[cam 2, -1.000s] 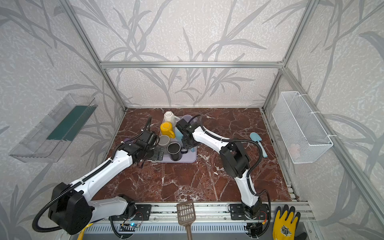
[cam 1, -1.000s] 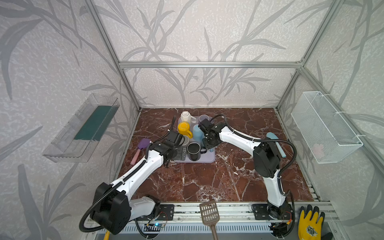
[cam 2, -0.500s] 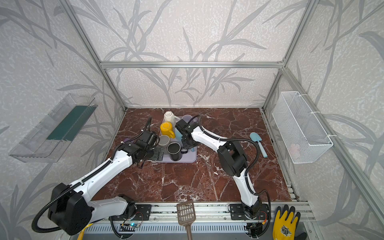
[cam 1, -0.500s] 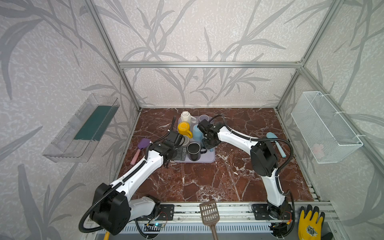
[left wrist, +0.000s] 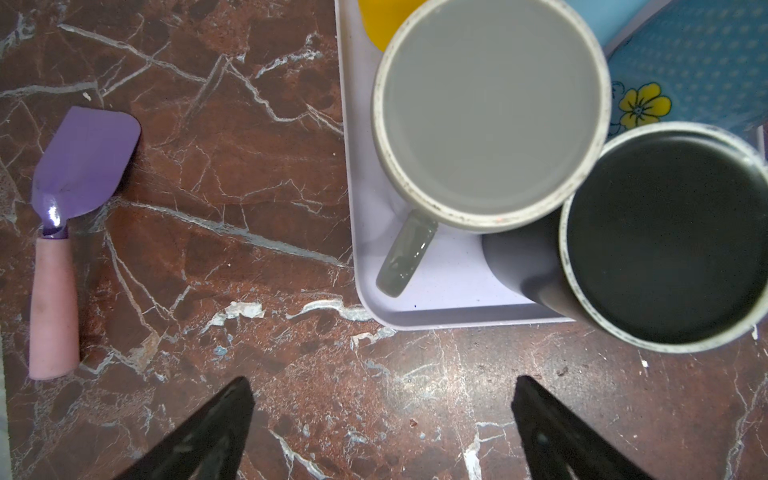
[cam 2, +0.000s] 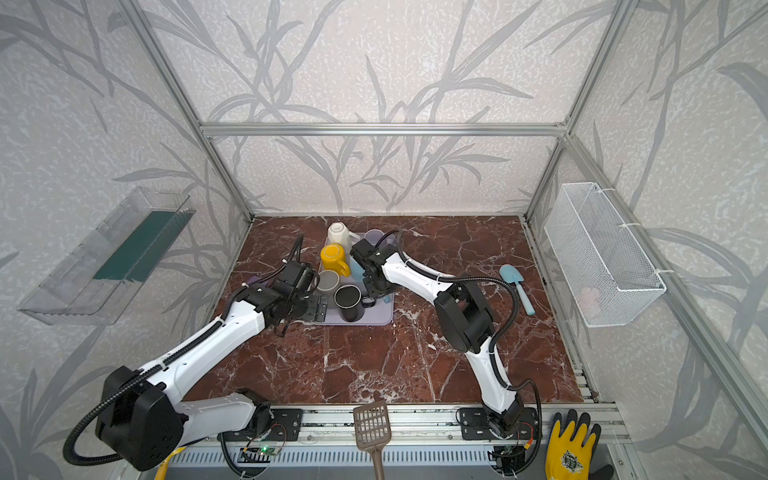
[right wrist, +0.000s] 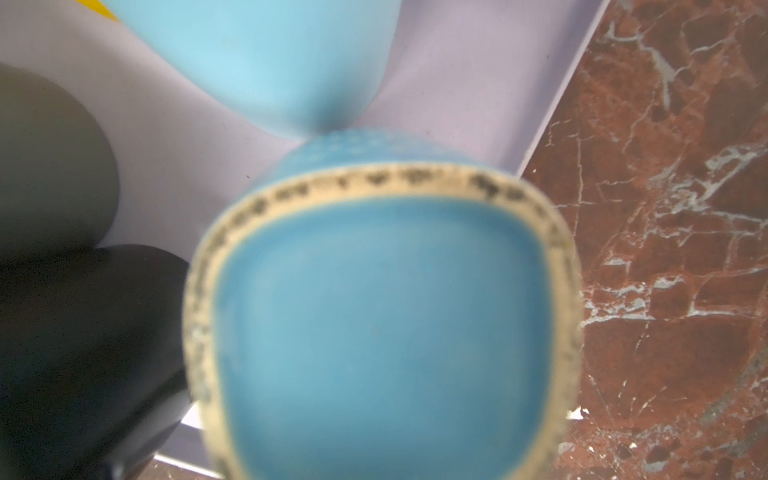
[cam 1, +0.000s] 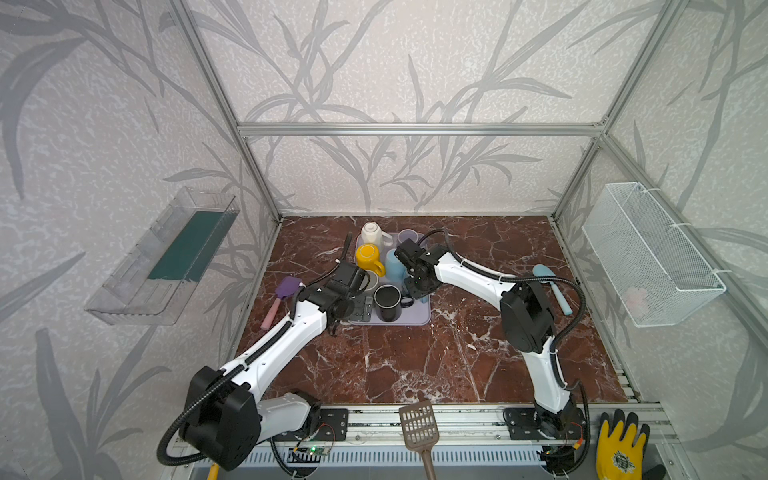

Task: Turn the mug right side up
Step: 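Close the right gripper on the blue flowered mug's base and lift it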

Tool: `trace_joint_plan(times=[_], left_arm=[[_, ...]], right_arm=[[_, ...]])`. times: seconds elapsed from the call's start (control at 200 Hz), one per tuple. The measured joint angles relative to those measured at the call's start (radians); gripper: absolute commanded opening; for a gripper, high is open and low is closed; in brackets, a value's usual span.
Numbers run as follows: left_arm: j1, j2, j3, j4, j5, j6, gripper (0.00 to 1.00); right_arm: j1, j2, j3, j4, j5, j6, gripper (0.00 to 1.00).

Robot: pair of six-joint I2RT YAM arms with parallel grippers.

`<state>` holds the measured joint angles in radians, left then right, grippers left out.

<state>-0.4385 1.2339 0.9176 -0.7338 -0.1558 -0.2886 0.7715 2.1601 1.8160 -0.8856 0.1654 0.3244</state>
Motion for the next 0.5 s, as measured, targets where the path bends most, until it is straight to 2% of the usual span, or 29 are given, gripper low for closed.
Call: trace_joint_plan(times=[0.5], left_arm=[[-0.001,-0.016,0.013,-0.007,0.000,-0.010,0.99]], right_arm=[[0.000,-0.042,-0.019,-0.002,-0.008,-0.005,0.00]])
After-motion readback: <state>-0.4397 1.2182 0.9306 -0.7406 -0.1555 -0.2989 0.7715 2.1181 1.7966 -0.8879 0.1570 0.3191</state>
